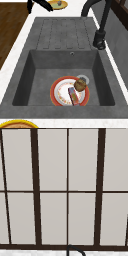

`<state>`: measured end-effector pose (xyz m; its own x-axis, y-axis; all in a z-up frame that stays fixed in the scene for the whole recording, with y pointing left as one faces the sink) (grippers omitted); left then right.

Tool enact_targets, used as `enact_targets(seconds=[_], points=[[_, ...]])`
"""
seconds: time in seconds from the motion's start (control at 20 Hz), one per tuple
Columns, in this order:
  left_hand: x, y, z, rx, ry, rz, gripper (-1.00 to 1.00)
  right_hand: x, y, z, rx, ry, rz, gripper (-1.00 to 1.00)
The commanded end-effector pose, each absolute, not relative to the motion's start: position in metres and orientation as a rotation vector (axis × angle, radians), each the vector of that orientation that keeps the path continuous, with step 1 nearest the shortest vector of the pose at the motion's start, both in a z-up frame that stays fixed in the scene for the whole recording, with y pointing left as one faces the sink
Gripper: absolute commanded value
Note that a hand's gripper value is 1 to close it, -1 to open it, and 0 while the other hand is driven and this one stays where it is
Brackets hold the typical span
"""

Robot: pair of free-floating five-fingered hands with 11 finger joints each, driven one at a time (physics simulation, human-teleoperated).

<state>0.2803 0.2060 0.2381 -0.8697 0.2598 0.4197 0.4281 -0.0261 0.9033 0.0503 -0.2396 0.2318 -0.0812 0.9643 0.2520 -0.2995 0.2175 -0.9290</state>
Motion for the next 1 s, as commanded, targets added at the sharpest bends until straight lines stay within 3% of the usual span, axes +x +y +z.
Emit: enact_targets(seconds=[0.0, 0.95], points=[[0.281, 0.176, 0.236, -0.738, -2.062, -2.067, -1.00, 0.050, -0.240, 0.232, -0.762, -1.178, 1.238, 0.00], [0.290, 0.028, 0.215, -0.694, -2.042, -2.123, -1.00, 0.050, -0.240, 0.232, -0.762, -1.178, 1.238, 0.00]])
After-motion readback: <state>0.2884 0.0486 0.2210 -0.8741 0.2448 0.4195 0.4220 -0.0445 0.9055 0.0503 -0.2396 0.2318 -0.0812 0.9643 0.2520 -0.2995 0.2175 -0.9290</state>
